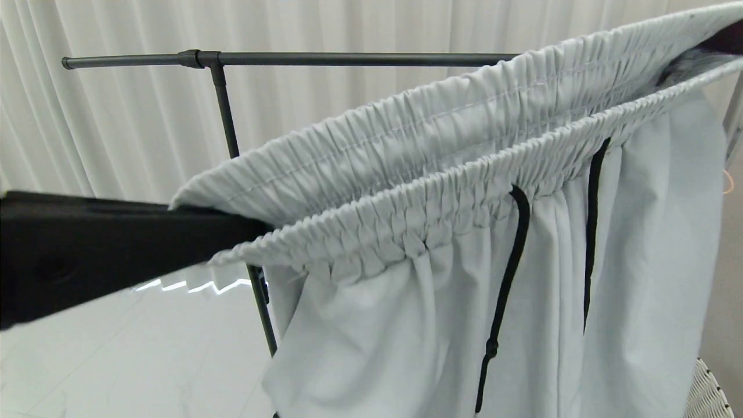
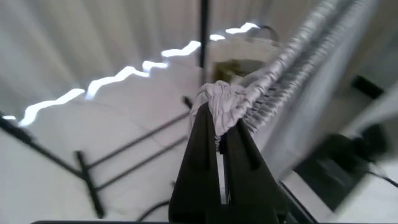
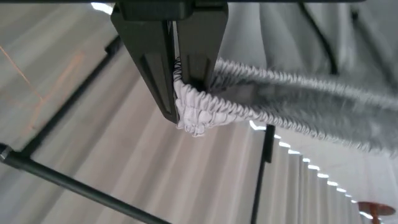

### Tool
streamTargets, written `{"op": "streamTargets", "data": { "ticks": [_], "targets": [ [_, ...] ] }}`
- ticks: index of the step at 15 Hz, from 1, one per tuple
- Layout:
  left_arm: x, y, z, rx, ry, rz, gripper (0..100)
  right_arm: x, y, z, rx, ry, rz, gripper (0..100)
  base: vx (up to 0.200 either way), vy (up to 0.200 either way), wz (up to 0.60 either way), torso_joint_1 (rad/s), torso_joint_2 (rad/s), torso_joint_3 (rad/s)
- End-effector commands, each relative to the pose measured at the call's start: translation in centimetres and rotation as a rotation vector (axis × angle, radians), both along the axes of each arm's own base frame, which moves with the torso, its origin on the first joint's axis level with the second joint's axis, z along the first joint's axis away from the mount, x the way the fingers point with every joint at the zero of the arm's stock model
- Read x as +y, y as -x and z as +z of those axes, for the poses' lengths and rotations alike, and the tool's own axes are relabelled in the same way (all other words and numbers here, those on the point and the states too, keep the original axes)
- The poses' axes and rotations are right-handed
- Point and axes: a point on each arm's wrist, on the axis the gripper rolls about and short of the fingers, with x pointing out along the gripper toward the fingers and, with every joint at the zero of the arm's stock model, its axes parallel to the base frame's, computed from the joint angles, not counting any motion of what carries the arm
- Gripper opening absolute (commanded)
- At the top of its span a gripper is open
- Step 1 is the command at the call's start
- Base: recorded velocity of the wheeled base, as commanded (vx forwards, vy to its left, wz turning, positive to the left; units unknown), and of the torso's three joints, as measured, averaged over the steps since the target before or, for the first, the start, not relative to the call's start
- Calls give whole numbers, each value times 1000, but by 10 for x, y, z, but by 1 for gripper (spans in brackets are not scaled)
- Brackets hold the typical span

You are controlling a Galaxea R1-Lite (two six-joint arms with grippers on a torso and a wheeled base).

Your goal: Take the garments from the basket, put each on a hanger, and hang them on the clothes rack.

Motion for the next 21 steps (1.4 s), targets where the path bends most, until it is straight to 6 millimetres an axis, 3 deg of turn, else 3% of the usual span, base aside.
{"op": "streamTargets", "data": {
  "ticks": [1,5,8,13,17,20,21],
  "targets": [
    [18,27,12,51,110,-143,0,27,-12,-13,20,43,39,0,0,0,0,0,0,0],
    [17,30,12,48,111,-159,0,29,-13,-15,27,53,38,0,0,0,0,0,0,0],
    [13,21,6,-38,30,-41,0,12,-2,-20,80,123,6,0,0,0,0,0,0,0],
    [17,-8,31,-279,23,97,0,1,4,-14,68,103,-5,0,0,0,0,0,0,0],
    [5,-13,13,-264,-54,93,0,4,3,-21,93,140,0,0,0,0,0,0,0,0],
    [0,-15,15,-272,-32,96,0,2,4,-21,93,138,-2,0,0,0,0,0,0,0],
    [0,-15,16,-274,-24,97,0,3,4,-22,97,143,-1,100,0,0,0,0,0,0]
  ]
}}
